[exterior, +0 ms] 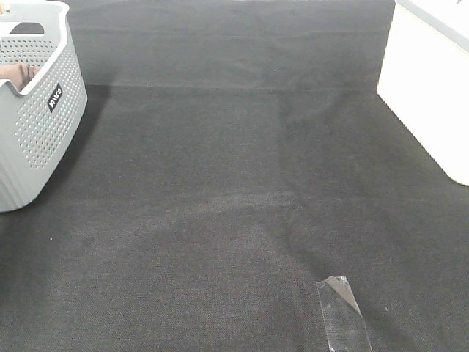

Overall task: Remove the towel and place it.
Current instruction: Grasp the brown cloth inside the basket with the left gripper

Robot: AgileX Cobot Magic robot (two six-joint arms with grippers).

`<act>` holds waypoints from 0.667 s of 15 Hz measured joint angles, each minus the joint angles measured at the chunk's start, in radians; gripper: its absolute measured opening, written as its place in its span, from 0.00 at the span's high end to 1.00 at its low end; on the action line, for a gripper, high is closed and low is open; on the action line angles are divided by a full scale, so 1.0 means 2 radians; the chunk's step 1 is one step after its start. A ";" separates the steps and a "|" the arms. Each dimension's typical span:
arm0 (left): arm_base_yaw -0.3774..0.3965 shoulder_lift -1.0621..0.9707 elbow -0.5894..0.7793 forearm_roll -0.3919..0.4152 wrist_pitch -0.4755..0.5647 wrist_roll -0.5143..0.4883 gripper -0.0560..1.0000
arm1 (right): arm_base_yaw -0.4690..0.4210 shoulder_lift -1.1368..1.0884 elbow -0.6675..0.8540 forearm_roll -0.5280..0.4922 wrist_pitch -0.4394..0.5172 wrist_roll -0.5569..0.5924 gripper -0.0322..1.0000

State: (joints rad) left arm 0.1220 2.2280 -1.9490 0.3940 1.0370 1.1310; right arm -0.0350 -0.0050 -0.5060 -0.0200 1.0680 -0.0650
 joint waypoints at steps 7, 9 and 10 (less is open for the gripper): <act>-0.003 0.000 0.000 0.001 0.006 -0.090 0.95 | 0.000 0.000 0.000 0.000 0.000 0.000 0.29; -0.016 -0.018 0.000 0.008 0.007 -0.094 0.95 | 0.000 0.000 0.000 0.000 0.000 0.000 0.29; -0.025 -0.034 0.000 0.010 0.007 -0.100 0.95 | 0.000 0.000 0.000 0.000 0.000 0.000 0.29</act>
State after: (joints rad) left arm 0.0710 2.1600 -1.9490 0.4140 1.0510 0.9320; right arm -0.0350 -0.0050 -0.5060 -0.0200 1.0680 -0.0650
